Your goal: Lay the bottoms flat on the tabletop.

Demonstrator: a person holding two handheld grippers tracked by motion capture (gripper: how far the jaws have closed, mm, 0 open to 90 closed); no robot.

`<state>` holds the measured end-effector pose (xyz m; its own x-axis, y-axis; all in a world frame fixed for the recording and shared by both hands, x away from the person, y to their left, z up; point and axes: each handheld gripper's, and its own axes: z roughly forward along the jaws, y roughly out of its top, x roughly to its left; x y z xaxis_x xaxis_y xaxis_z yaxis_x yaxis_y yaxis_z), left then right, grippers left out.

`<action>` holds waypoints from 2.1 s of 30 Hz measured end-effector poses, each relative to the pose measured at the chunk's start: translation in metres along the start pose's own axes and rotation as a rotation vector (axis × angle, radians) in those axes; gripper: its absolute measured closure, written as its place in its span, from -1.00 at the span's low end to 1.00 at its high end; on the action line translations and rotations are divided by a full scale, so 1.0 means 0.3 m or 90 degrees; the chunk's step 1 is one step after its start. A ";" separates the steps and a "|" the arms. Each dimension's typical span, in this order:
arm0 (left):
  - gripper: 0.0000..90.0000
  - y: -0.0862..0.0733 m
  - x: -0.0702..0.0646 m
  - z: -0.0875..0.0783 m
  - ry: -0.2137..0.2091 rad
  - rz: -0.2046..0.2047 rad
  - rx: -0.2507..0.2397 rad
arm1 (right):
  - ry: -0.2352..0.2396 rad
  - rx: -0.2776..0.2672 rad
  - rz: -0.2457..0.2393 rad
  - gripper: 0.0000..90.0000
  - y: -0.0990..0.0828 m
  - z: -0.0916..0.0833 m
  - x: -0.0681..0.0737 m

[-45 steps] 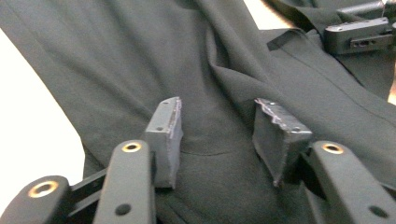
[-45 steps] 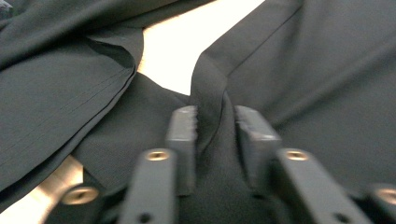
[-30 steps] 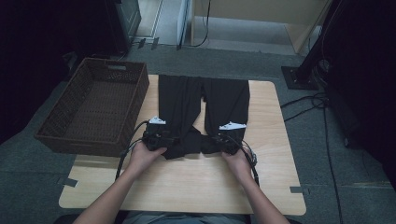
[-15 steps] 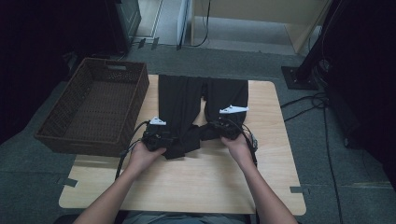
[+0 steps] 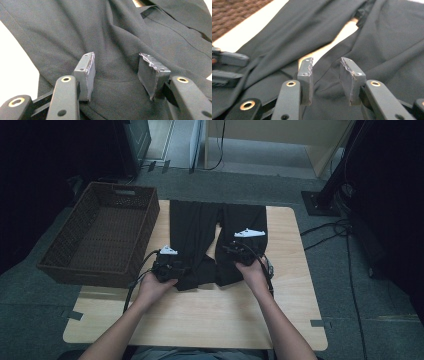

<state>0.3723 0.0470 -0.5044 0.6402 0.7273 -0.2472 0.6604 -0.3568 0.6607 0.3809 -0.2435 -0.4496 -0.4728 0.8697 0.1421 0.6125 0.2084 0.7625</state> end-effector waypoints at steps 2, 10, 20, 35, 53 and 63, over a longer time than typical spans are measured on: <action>0.06 -0.001 -0.001 0.000 0.000 -0.001 -0.002 | 0.001 -0.002 -0.006 0.34 -0.023 -0.030 0.009; 0.06 0.001 -0.003 -0.001 0.003 0.002 0.002 | 0.005 0.033 0.008 -0.01 -0.208 -0.041 0.030; 0.07 0.006 -0.002 0.002 0.004 0.003 0.007 | -0.051 0.037 -0.069 0.22 -0.292 0.010 0.068; 0.10 0.006 -0.006 0.004 0.011 0.007 0.007 | 0.001 0.012 -0.011 0.99 -0.088 -0.153 0.049; 0.12 0.003 0.001 0.003 0.003 0.003 0.001 | -0.005 -0.053 -0.046 1.00 0.140 -0.356 0.054; 0.13 0.009 0.008 -0.005 0.010 0.006 0.014 | -0.022 -0.072 -0.029 1.00 0.144 -0.450 -0.002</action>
<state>0.3749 0.0487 -0.5021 0.6399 0.7334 -0.2294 0.6629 -0.3760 0.6474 0.3219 -0.2954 -0.3316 -0.4743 0.8762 0.0854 0.5147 0.1973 0.8344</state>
